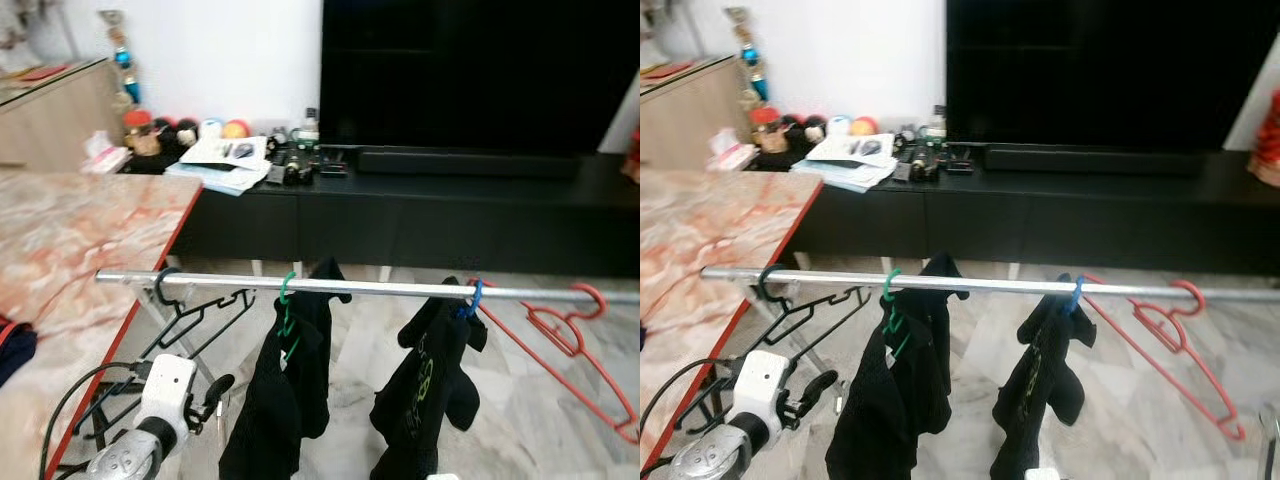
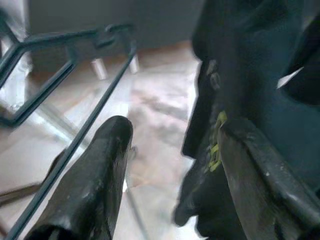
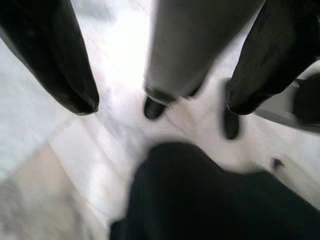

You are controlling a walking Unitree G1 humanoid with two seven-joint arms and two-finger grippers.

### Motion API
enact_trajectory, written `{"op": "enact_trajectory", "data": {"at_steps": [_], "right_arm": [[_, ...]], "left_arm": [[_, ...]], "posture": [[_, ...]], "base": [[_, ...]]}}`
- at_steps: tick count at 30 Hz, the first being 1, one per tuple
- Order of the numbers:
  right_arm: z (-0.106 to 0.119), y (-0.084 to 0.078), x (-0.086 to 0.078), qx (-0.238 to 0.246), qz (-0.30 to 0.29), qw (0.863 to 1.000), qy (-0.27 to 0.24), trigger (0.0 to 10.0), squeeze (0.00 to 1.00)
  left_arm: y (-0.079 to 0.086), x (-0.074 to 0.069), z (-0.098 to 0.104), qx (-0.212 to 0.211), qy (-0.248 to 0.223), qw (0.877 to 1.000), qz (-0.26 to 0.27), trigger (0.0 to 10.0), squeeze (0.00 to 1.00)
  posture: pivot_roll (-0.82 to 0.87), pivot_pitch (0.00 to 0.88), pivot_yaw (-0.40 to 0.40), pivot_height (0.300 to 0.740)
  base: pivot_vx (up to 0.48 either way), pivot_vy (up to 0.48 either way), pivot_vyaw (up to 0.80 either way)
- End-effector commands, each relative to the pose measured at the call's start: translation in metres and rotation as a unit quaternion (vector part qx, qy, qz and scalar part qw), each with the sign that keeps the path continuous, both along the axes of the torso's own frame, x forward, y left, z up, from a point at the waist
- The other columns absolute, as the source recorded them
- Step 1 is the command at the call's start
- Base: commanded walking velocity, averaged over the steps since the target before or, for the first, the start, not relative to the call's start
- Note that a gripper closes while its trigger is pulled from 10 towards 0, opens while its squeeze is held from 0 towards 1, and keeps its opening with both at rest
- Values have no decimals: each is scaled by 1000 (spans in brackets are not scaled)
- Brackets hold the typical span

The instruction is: Hang hanger

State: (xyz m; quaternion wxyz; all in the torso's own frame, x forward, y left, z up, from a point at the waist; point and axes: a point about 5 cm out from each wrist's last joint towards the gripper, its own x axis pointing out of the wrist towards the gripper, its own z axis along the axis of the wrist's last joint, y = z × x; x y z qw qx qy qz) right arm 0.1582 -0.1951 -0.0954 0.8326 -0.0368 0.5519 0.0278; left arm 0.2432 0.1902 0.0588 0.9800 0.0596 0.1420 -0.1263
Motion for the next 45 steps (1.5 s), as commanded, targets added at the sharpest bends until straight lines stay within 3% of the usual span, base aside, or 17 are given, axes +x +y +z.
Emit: {"op": "enact_trajectory", "data": {"at_steps": [1,7,10,12,17,18,24,34,41,45], "right_arm": [[2,10,7,11,7,1000,-10,10000,0],[2,9,8,11,10,1000,-9,10000,0],[2,9,8,10,15,1000,-8,10000,0],[2,9,8,8,21,1000,-7,10000,0],[2,10,8,10,16,1000,-9,10000,0],[2,10,8,10,9,1000,-11,10000,0],[2,10,8,11,6,1000,-9,10000,0],[2,9,8,9,21,1000,-4,10000,0],[3,9,9,11,22,1000,-5,10000,0],[3,8,8,10,24,1000,-5,10000,0]], "left_arm": [[7,0,2,15,3,1000,-12,10000,0],[5,-2,13,24,16,993,-114,10000,0],[-1,-1,26,5,25,980,-195,10000,0],[-10,-2,36,-2,35,964,-263,10000,0],[-18,-1,42,-6,48,952,-303,10000,0],[-26,3,45,1,43,946,-322,10000,0],[-38,4,41,7,46,944,-327,10000,0],[-33,-8,42,4,70,938,-341,10000,0],[-29,-3,32,48,68,950,-301,10000,0],[-26,-9,32,34,76,951,-297,10000,0]], "posture": [[131,0,-10,740],[140,0,-19,740],[146,0,-21,740],[142,0,-19,740],[137,0,-17,740],[137,0,-15,740],[128,0,-18,740],[145,0,-31,740],[137,0,-32,740],[142,0,-34,740]], "base": [[0,0,0],[0,0,0],[0,0,0],[0,0,0],[0,0,0],[0,0,0],[0,0,-586],[0,0,-753],[0,0,-722],[0,0,-694]]}}
